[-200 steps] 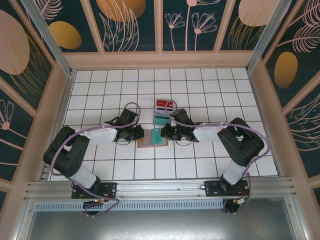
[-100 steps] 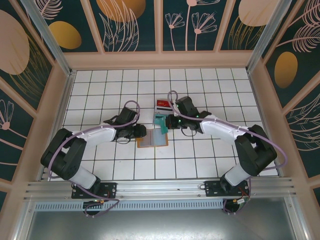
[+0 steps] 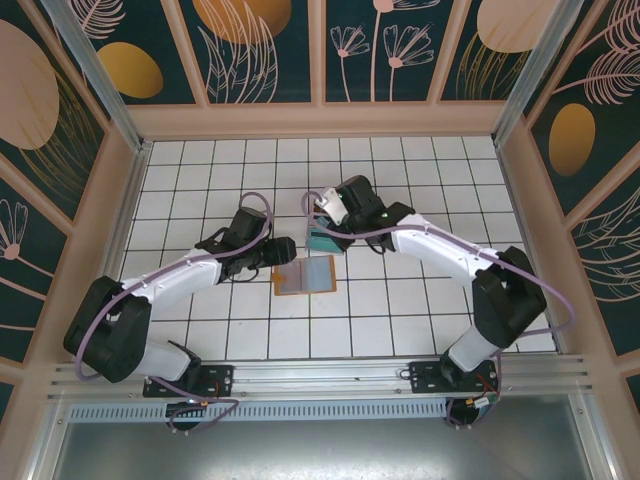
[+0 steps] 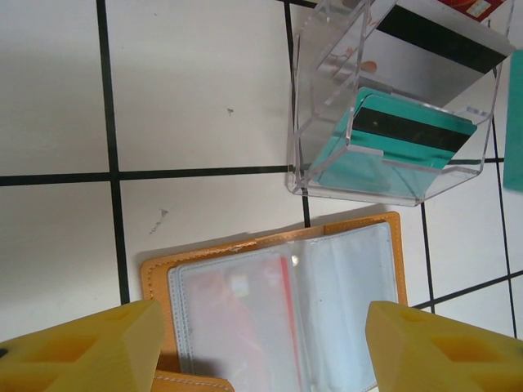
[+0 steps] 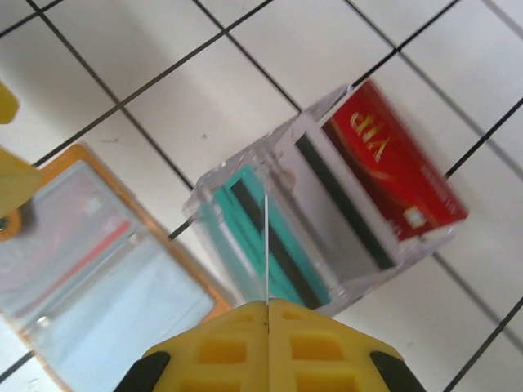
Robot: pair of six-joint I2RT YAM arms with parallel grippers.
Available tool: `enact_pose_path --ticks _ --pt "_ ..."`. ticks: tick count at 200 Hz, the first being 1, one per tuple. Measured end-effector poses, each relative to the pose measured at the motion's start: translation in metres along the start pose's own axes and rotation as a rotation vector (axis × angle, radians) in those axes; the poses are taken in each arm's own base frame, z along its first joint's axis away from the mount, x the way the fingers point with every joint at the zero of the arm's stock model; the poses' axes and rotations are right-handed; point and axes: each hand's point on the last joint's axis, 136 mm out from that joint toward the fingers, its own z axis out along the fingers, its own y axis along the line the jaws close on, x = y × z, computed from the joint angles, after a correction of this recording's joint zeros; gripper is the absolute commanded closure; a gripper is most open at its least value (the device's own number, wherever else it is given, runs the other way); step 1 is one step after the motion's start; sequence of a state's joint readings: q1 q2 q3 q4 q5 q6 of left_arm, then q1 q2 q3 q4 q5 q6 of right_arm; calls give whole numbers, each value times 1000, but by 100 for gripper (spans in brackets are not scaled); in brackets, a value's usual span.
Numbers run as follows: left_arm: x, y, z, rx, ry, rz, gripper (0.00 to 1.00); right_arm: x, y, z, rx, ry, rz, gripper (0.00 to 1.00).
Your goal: Take the credit cards out of the card holder
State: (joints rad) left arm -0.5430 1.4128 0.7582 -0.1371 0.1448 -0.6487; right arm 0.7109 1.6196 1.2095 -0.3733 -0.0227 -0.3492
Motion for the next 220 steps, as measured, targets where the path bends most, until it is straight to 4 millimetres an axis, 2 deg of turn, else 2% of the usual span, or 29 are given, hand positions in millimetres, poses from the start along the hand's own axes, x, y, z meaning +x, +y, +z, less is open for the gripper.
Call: enact_pose_path --ticks 27,79,116,186,197,211,220 --pt "0 3 -3 -15 -8 -4 32 -6 -7 13 46 25 -110 100" --pt "3 10 -4 -40 -6 -10 32 0 8 21 31 61 -284 100" --pt "4 11 -4 -49 -6 -11 32 1 13 22 31 67 -342 100" --pt "4 11 -4 -49 -6 -11 32 20 22 37 21 126 -397 100" --pt "4 11 -4 -49 -6 -10 32 21 21 38 24 132 -397 89" --pt "4 11 -4 -49 -6 -10 32 23 20 41 28 138 -397 86" --pt "4 12 -4 -50 -5 -10 32 25 19 44 35 147 -397 79"
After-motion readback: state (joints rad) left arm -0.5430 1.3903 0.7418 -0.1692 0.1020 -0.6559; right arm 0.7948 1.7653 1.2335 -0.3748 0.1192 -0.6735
